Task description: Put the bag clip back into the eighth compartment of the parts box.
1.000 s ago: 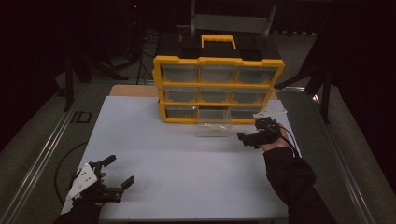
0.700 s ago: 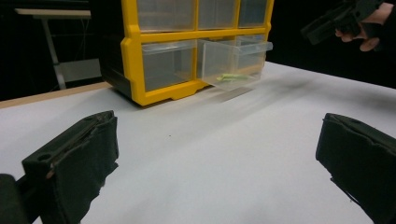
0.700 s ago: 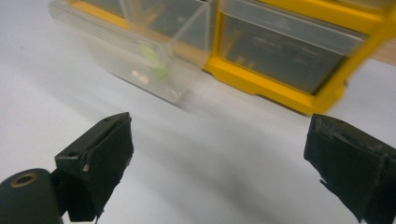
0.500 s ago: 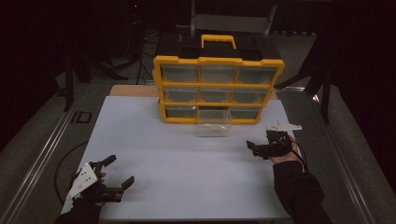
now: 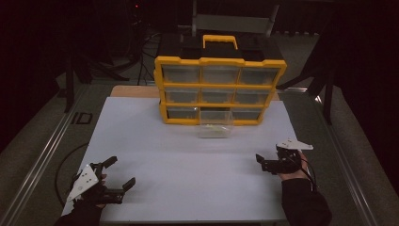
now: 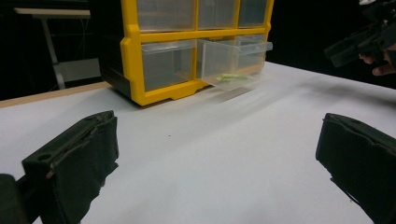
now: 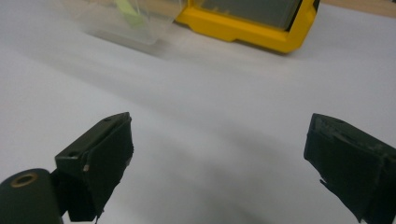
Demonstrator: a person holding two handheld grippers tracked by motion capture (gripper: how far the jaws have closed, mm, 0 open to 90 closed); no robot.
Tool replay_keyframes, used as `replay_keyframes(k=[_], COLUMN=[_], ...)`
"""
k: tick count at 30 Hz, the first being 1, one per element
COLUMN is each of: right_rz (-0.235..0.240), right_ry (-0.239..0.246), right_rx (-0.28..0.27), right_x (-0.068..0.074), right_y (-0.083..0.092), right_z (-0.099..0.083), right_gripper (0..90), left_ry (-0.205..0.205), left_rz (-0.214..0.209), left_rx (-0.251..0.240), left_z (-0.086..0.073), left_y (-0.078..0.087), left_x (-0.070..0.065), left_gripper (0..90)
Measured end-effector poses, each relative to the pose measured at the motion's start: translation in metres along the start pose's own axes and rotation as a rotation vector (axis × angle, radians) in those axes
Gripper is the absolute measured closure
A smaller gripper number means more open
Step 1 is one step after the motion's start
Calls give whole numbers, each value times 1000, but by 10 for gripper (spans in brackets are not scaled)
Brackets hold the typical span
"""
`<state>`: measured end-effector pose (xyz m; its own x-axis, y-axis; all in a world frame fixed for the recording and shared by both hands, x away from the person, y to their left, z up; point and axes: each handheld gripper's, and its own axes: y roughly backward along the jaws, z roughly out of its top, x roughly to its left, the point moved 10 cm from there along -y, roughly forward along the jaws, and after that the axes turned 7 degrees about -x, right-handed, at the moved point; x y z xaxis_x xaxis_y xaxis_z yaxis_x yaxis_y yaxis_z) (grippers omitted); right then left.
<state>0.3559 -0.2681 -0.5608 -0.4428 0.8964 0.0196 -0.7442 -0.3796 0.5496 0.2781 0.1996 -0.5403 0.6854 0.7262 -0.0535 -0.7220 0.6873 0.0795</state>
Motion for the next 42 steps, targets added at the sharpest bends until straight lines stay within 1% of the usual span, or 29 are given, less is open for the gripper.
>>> replay_keyframes(k=[2,6,11,17,19,22,28,30,36,37,42], right_rz=[-5,1,-6,1,7,8,3,-8,-6,2,11], right_ry=[2,-6,-14,-17,-17,-32,-34,-23,-10,-5,19], right_rx=[-3,-4,-7,-7,-12,-19,-31,-25,-29,-29,-18], right_x=[1,3,5,8,10,11,14,14,16,17,21], right_y=[2,6,12,19,20,23,26,26,25,23,17], right_z=[-5,-14,-25,-38,-41,-46,-52,-55,-57,-57,-59], right_gripper=[78,78,78,78,78,78,78,78,78,78,78], left_ry=[1,0,-1,-1,-1,-2,1,2,-2,-1,-4], left_rz=[0,0,-1,-2,-2,-2,-2,-2,-5,-5,-4], left_rx=[-2,1,-1,0,0,-1,-2,-2,-1,-1,-1], left_z=[0,0,0,0,0,0,0,0,0,0,0], left_y=[0,0,0,0,0,0,0,0,0,0,0], left_x=[0,0,0,0,-1,-1,0,0,-1,-1,-1], left_gripper=[0,0,0,0,0,0,0,0,0,0,0])
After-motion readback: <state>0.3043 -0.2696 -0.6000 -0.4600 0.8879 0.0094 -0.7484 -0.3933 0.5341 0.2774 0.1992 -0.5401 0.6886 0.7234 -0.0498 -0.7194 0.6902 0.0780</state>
